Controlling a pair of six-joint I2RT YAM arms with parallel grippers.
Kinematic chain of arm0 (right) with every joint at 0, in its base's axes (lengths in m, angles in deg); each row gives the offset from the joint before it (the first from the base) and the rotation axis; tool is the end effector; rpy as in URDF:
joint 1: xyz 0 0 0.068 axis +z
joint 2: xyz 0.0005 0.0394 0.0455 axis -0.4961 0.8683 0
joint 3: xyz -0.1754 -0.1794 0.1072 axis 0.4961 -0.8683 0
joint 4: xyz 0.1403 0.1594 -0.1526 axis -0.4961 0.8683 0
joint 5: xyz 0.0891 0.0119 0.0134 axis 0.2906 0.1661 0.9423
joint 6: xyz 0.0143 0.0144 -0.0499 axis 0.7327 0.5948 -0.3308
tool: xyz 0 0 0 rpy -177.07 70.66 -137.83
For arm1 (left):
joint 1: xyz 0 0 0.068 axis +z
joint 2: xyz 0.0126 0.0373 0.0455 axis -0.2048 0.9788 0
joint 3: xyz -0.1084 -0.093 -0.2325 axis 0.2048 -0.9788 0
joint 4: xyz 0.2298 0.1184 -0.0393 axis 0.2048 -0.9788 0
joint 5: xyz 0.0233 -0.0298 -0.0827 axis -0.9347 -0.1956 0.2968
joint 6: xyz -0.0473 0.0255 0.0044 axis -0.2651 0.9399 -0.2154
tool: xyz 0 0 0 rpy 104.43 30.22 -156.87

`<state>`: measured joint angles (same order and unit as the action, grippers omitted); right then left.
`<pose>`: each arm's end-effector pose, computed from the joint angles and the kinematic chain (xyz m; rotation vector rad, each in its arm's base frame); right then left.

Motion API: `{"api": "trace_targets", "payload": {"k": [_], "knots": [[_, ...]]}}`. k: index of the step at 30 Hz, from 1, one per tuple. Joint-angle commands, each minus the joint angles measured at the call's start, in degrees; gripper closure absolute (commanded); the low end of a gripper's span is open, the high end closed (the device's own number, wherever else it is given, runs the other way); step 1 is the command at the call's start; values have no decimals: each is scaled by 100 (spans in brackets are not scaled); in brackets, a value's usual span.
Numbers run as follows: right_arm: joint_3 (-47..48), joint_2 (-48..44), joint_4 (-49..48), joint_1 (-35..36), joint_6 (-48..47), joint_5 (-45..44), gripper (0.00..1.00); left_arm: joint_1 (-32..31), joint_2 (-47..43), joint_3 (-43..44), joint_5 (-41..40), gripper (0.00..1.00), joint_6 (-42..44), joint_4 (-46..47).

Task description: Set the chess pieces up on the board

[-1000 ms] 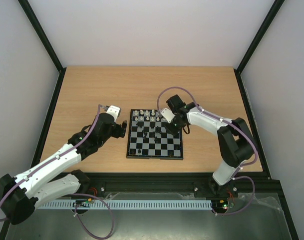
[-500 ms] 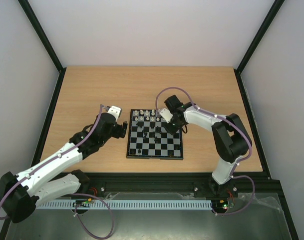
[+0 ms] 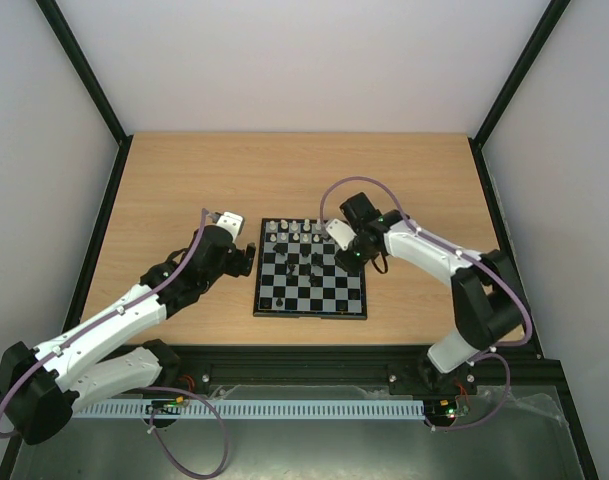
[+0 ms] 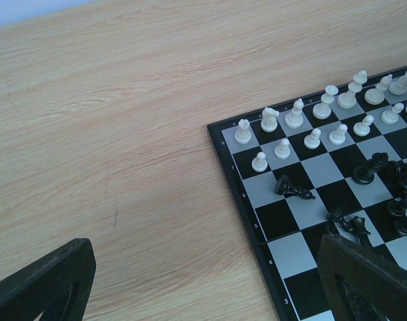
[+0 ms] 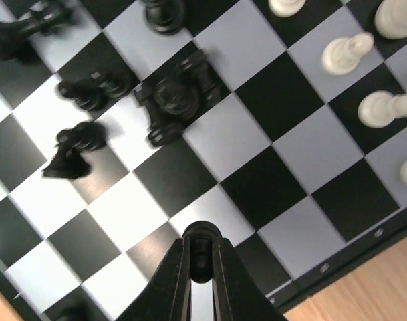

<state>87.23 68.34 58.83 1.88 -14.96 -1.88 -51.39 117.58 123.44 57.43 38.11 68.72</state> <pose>0.2749 0.1744 0.2038 -1.1592 2.3451 0.2349 0.1727 -0.1273 0.2603 0.3337 2.0822 -0.1592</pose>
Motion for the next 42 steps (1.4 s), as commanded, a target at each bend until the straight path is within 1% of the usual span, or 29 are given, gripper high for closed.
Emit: {"api": "trace_targets", "payload": {"k": [1, 6, 10, 17, 42], "knots": [[-390, -573, 626, -6, -97, 385, 97, 20, 27, 7, -34, 6, 50, -95], [-902, -1023, 728, 7, -246, 632, 97, 20, 35, 2, -21, 6, 50, -105], [-1110, -1119, 700, 35, -271, 764, 96, 20, 67, 16, -8, 6, 50, -109], [-1156, -959, 583, 51, -334, 1087, 96, 20, 81, 13, -1, 6, 43, -113], [-1181, -365, 240, 64, -368, 1158, 93, 90, 195, 44, 221, 7, 16, -144]]}}
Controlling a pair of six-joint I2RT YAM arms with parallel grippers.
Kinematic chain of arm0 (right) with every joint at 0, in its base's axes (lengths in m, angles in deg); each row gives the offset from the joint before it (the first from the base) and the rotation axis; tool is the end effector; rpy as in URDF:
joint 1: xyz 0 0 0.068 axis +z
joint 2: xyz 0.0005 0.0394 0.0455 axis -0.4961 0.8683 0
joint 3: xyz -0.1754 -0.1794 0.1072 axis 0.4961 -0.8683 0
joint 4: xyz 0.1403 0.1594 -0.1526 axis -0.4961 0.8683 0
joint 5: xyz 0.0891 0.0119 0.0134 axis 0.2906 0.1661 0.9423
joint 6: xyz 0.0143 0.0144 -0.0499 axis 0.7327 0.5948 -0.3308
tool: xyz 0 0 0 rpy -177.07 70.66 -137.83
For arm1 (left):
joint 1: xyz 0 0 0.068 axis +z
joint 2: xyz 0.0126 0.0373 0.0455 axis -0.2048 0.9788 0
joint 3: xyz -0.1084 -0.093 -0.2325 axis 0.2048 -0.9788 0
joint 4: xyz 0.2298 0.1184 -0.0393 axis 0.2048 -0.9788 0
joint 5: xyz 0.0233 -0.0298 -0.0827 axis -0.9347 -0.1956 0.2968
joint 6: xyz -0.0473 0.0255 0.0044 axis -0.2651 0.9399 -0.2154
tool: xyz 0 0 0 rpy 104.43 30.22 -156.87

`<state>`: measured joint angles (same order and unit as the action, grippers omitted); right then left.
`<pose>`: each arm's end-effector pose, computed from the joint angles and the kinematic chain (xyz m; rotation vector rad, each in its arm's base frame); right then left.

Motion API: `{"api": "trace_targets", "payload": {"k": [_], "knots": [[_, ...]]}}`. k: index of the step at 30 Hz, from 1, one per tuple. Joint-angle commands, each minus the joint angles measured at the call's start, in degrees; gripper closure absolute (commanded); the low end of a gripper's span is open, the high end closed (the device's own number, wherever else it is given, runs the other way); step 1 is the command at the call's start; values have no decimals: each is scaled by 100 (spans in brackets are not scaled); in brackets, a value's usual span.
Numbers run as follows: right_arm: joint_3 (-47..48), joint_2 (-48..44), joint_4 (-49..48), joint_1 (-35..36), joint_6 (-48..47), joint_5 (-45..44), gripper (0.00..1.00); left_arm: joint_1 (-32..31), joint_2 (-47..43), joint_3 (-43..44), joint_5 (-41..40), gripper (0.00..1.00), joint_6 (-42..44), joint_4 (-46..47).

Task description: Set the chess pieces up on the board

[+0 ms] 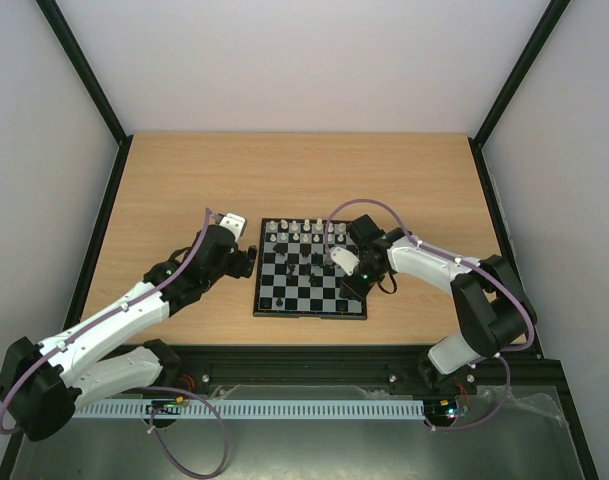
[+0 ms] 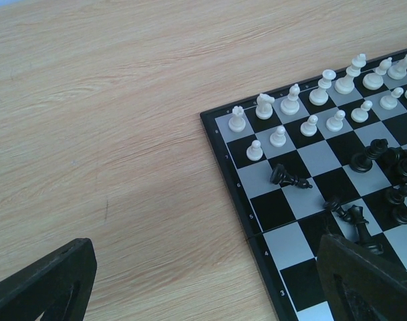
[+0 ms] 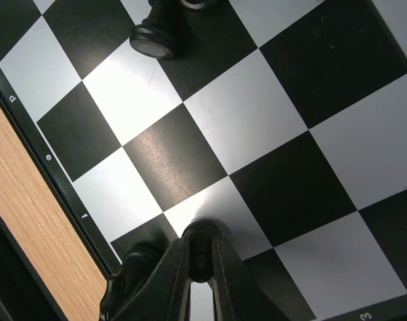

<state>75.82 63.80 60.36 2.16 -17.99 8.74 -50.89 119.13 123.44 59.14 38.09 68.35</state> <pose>0.2307 0.1564 0.1700 -1.3213 2.4096 0.4678 0.1761 -0.1289 0.2543 0.3548 2.1171 -0.1675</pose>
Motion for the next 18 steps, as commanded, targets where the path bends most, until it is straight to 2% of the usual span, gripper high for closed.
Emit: {"api": "trace_targets", "payload": {"k": [1, 7, 12, 18], "knots": [[-49, 81, 82, 36, -63, 96, 91, 47, 40, 48, 58, 7, 18, -103], [72, 14, 264, 36, -161, 167, 77, 57, 50, 53, 86, 7, 20, -102], [755, -69, 583, 5, -216, -6, 75, 57, 71, 55, 121, 7, 19, -107], [1593, 279, 722, 0, -23, -117, 75, 66, 46, 56, 150, 7, 29, -119]]}}
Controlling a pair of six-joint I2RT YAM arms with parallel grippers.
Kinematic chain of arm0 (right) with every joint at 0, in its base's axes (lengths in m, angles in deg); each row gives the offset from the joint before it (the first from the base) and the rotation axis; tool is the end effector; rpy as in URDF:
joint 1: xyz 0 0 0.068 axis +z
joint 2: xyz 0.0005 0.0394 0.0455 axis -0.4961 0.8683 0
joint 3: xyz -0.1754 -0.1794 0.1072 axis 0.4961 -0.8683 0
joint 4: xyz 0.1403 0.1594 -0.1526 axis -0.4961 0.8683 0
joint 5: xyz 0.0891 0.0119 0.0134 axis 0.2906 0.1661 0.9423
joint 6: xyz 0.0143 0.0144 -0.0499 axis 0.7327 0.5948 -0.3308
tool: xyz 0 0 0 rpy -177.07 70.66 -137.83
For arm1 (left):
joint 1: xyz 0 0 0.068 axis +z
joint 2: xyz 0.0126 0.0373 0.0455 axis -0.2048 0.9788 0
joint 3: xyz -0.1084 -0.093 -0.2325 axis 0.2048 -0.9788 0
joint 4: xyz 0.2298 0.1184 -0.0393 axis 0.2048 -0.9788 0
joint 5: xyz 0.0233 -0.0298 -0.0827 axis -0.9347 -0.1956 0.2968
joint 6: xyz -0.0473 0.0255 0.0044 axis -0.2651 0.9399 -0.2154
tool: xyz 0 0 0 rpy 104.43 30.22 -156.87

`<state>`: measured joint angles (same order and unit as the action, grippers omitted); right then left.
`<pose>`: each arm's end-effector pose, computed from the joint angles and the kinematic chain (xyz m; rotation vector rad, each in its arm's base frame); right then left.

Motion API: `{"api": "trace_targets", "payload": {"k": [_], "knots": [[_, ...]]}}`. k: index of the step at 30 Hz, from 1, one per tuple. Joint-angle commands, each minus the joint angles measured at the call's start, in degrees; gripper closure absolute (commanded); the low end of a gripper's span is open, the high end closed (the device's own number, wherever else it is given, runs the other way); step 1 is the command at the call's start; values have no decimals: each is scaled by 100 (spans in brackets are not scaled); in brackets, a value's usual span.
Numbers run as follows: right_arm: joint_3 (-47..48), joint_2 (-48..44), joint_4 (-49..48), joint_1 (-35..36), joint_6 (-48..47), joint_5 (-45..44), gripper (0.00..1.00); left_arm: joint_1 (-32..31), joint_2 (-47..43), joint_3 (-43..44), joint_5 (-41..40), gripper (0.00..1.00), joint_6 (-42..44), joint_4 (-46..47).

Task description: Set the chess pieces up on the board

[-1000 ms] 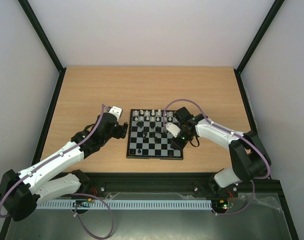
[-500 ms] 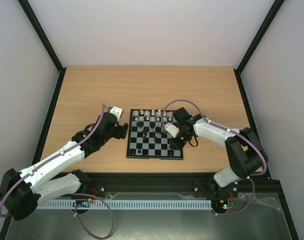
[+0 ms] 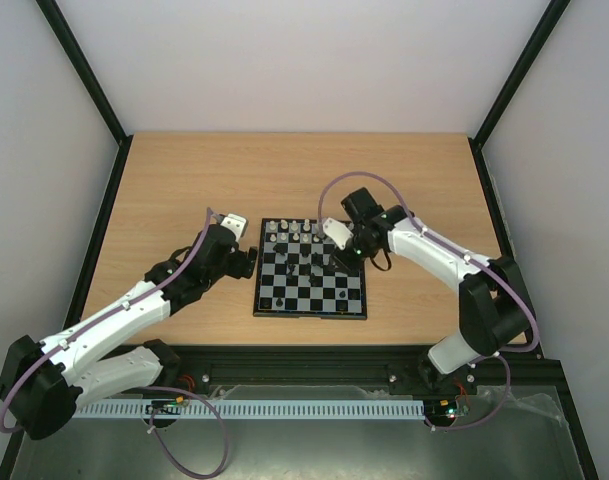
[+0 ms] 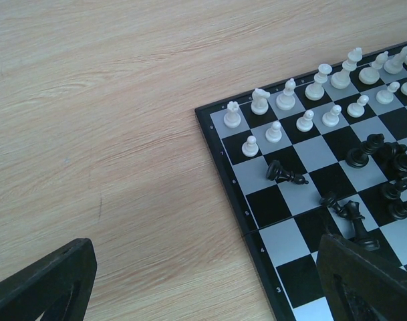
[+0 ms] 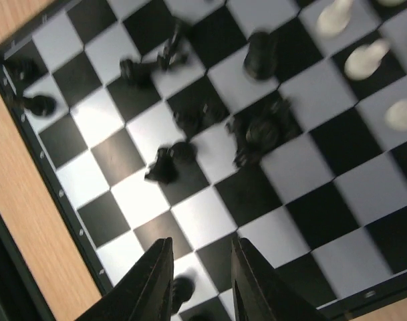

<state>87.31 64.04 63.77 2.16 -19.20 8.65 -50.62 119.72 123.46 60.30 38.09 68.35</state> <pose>0.2570 0.1727 0.2231 -1.3040 2.2614 0.4512 0.1776 -0.1297 0.2522 0.3656 2.1298 -0.1805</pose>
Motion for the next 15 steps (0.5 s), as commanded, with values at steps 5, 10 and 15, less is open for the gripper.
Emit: {"api": "trace_targets", "payload": {"k": [5, 10, 15], "knots": [[899, 694, 168, 0, 372, -277, 76, 40, 1, 64, 81, 7, 29, -117], [1336, 1143, 45, 18, 492, -246, 74, 40, 6, 62, 77, 7, 18, -120], [1776, 1691, 102, 49, 559, -44, 66, 39, 8, 63, 33, 7, 0, -128]]}}
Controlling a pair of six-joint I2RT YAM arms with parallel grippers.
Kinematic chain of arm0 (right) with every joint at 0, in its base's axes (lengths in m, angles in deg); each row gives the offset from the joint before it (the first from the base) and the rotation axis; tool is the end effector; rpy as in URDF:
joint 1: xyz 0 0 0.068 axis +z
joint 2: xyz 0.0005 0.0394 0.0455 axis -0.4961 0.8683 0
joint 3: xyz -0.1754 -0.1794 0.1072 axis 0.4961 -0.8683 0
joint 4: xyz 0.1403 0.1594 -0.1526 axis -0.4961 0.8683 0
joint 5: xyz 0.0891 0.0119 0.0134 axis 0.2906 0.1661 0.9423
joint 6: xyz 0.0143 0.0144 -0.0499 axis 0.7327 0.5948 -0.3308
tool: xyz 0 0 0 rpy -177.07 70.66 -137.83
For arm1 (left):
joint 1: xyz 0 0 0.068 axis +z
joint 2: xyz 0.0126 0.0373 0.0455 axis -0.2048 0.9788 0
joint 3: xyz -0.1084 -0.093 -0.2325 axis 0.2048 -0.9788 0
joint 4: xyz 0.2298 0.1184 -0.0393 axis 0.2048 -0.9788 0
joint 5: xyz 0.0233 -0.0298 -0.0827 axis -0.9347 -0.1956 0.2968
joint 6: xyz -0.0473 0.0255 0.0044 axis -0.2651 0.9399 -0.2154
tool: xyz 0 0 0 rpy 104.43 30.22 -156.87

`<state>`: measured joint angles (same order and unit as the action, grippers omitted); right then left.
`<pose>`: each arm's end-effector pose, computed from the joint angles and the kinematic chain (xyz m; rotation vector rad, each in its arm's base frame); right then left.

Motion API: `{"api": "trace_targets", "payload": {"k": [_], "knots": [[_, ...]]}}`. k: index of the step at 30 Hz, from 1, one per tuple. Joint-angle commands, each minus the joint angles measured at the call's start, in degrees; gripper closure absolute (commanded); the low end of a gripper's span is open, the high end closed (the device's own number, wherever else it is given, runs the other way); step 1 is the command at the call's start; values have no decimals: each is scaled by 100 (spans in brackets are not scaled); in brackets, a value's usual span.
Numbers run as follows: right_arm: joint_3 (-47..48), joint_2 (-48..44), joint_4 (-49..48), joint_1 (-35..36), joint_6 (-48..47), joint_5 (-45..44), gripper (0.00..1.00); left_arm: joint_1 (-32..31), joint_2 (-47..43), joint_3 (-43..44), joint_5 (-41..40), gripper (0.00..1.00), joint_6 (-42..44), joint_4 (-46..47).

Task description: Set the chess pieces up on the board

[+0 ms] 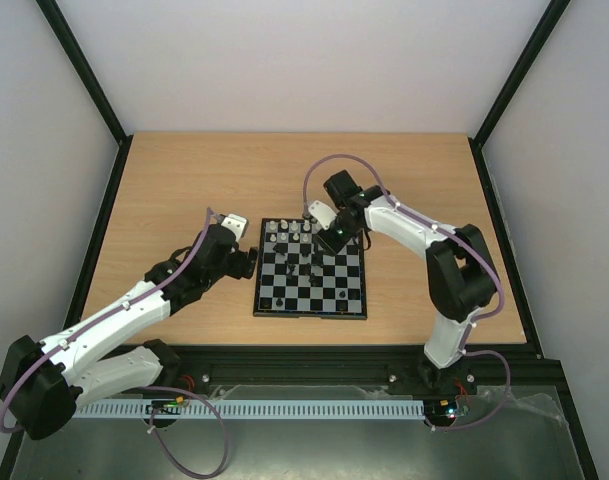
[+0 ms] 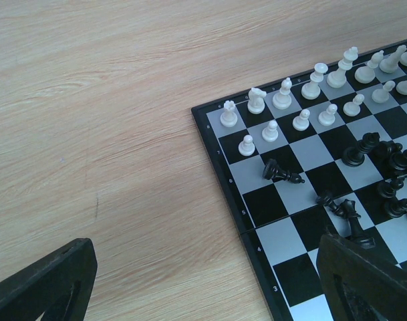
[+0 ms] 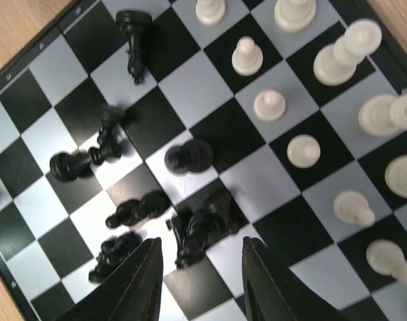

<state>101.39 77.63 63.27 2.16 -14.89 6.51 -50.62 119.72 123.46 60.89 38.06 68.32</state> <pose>0.3125 0.2057 0.2206 -1.2065 2.3085 0.4283 0.1774 -0.1300 0.2521 0.3715 2.1320 -0.1912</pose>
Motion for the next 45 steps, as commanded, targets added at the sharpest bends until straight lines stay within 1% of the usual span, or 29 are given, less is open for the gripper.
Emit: {"api": "trace_targets", "payload": {"k": [1, 10, 17, 21, 24, 29, 33, 37, 41, 45], "knots": [[441, 413, 154, 53, 146, 228, 65, 40, 8, 67, -27, 7, 2, -126], [842, 873, 113, 177, 250, 312, 62, 65, 5, 70, -48, 7, -4, -126], [923, 1048, 95, 347, 274, 205, 62, 75, -9, 69, -54, 7, 7, -126], [975, 1122, 54, 368, 382, 49, 67, 75, -20, 65, -54, 7, 7, -126], [978, 1159, 55, 368, 408, -17, 69, 75, -36, 71, -47, 7, 12, -134], [982, 1158, 49, 370, 433, 8, 83, 73, -45, 66, -40, 7, 20, -135], [1024, 1107, 75, 365, 457, 24, 90, 75, -50, 63, -36, 7, 20, -135], [1145, 737, 95, 349, 402, -122, 93, 75, -53, 64, -27, 7, 20, -135], [1301, 185, 105, 185, 474, -64, 93, 75, -47, 69, -27, 7, 20, -131], [1240, -297, 53, 107, 515, -183, 93, 75, -45, 70, -10, 7, 30, -136]]}}
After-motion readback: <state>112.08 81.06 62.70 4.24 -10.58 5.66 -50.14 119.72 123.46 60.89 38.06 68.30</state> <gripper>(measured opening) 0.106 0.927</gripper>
